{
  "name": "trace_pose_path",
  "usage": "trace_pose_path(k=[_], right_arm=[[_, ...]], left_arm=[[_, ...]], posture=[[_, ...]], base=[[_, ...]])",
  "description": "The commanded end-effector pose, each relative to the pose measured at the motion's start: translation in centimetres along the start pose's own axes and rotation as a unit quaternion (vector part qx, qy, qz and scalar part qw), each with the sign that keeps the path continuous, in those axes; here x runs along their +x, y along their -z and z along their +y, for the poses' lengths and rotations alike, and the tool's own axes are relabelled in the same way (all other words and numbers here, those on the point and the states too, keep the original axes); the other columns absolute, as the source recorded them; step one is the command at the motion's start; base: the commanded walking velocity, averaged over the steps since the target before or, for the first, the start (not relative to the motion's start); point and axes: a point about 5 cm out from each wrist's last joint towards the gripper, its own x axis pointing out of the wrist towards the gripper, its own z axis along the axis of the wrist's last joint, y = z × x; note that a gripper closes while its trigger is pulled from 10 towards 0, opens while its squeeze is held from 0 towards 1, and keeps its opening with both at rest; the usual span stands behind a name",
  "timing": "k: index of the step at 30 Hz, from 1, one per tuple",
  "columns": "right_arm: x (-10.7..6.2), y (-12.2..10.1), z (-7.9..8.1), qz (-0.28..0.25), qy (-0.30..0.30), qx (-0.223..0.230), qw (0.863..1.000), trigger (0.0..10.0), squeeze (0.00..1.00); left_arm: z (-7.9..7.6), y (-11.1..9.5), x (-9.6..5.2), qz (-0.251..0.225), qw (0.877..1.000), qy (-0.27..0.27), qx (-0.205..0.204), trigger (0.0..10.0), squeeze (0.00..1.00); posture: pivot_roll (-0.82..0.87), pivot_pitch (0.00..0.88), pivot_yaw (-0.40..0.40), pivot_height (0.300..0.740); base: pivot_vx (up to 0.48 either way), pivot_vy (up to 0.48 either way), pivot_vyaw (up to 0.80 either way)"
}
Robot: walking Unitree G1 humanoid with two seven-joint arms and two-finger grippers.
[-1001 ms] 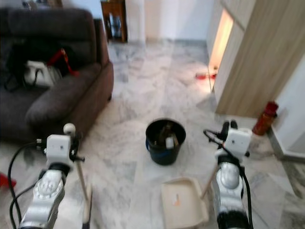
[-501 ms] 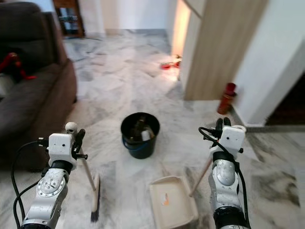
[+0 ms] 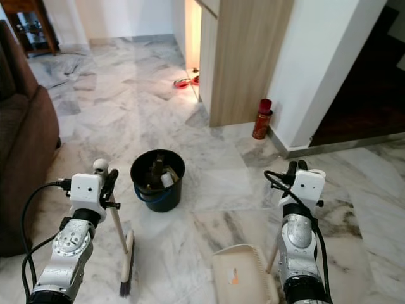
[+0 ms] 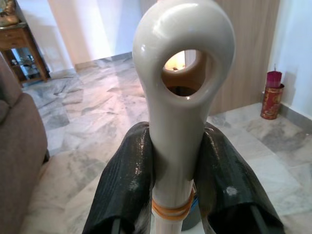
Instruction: Sweep floor
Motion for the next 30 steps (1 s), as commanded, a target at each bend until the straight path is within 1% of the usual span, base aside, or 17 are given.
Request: trace_pose_path(k=[1, 13, 17, 30], right_arm=[[0.25, -0.4, -0.18, -0.009, 0.006, -0.003, 1.0, 10.0, 0.0], [0.29, -0.47, -0.44, -0.01, 0.014, -0.012, 1.0, 10.0, 0.0], [0.35, -0.58, -0.38, -0.012, 0.013, -0.012, 1.0, 10.0, 0.0], [0.34, -0.68, -0.5, -0.014, 0.012, -0.015, 1.0, 10.0, 0.0]], left_arm=[[0.09, -1.06, 0.6, -0.027, 1.0, 0.0, 0.006, 10.0, 0.0], [-0.07, -1.12, 0.62, -0.03, 1.0, -0.002, 0.002, 10.0, 0.0], [-0.14, -1.2, 0.68, -0.033, 0.999, -0.005, -0.006, 10.0, 0.0], [-0.33, -1.22, 0.69, -0.036, 0.999, -0.006, -0.01, 10.0, 0.0]], posture=[[0.06, 0.0, -0.02, 0.74], [0.05, 0.0, -0.023, 0.74], [0.05, 0.0, -0.027, 0.74], [0.05, 0.0, -0.044, 0.74]], base=[[0.0, -0.39, -0.8], [0.0, -0.459, -0.8], [0.0, 0.0, -0.8], [0.0, 0.0, -0.8]])
